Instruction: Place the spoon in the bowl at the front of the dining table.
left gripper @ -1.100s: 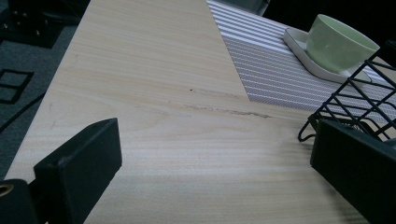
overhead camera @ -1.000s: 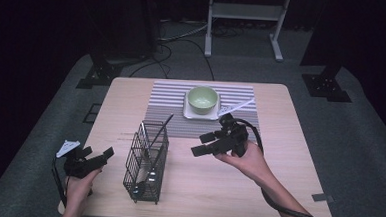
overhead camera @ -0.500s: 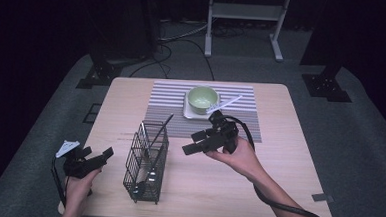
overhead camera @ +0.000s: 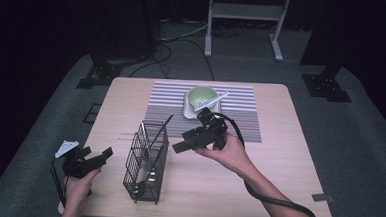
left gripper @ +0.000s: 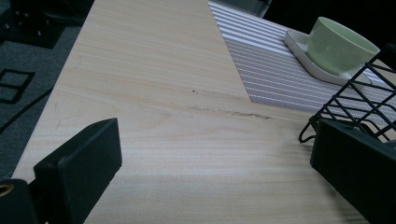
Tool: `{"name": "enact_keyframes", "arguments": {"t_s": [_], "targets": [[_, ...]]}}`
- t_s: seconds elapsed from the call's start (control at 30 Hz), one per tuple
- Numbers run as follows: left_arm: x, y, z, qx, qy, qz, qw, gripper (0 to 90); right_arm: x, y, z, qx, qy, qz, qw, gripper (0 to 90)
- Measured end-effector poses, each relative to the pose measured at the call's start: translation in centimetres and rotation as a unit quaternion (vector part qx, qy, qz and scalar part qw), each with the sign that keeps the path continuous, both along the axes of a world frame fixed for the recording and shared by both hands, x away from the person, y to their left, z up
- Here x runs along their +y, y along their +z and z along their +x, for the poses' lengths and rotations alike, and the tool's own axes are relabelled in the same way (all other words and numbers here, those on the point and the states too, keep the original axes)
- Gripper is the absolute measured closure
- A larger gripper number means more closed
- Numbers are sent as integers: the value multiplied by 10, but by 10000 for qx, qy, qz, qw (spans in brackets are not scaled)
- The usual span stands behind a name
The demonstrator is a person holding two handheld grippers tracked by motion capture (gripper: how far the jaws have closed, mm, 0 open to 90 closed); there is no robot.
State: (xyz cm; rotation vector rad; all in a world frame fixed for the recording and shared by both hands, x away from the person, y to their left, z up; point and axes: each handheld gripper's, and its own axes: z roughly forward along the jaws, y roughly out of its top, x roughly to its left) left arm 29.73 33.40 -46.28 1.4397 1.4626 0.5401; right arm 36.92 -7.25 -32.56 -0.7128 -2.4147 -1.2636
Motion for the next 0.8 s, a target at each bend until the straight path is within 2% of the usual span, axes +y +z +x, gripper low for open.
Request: {"name": "enact_keyframes", "arguments": {"t_s": [0.33,0.8], "targets": [[0,0,0,-3,0,2,10000,10,16,-1,2,24,106,-60,9999,217],[1,0,-1,-13,5,-1,10000,9,35,-11,4,95,213,-188,9996,252]]}}
